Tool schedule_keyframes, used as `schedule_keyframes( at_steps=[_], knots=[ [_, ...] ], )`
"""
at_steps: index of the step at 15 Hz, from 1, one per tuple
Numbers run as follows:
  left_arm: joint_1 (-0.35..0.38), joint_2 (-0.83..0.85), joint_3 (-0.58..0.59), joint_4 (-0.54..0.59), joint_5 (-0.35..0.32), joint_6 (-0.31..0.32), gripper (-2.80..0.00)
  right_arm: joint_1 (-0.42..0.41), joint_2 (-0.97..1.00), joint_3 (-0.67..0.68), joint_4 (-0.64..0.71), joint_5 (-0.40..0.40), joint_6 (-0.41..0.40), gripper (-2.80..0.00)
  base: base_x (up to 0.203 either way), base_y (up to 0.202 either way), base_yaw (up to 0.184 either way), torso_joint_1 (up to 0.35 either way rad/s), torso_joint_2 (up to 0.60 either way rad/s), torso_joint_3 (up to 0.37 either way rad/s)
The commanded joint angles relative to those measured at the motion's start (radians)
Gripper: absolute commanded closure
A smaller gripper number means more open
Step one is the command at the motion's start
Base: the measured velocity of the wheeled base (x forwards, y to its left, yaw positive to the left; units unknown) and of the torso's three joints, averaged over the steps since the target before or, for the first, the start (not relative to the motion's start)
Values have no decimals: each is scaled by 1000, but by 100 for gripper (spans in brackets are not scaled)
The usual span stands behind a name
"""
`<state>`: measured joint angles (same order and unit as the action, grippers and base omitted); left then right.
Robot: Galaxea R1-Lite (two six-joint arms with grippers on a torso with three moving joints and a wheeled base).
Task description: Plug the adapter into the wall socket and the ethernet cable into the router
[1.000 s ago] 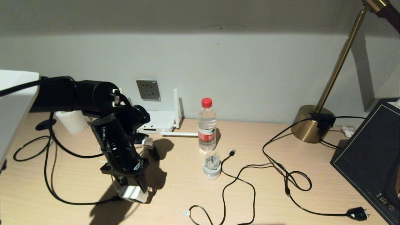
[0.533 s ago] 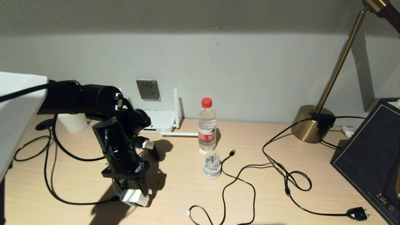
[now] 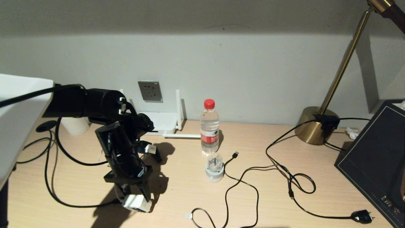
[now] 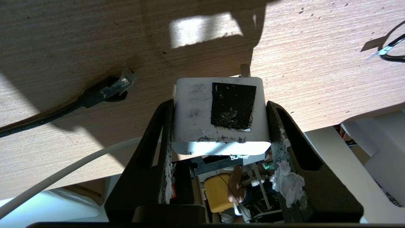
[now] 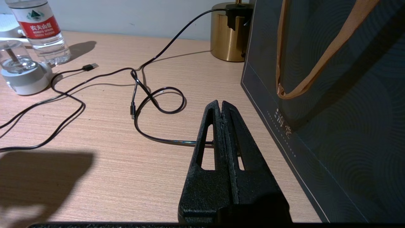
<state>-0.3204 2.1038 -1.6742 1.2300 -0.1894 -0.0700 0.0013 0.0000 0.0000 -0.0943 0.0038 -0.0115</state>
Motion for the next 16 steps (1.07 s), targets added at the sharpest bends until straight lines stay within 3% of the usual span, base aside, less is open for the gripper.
schedule_keyframes(
  at_steps=[1, 16],
  knots=[
    [0, 1, 4, 5, -1, -1, 0, 0, 2, 35, -1, 1, -1, 0, 0, 0, 0, 0, 0, 0],
    [0, 18, 15, -30, 4, -1, 0, 0, 2, 35, -1, 1, -1, 0, 0, 0, 0, 0, 0, 0]
  ],
)
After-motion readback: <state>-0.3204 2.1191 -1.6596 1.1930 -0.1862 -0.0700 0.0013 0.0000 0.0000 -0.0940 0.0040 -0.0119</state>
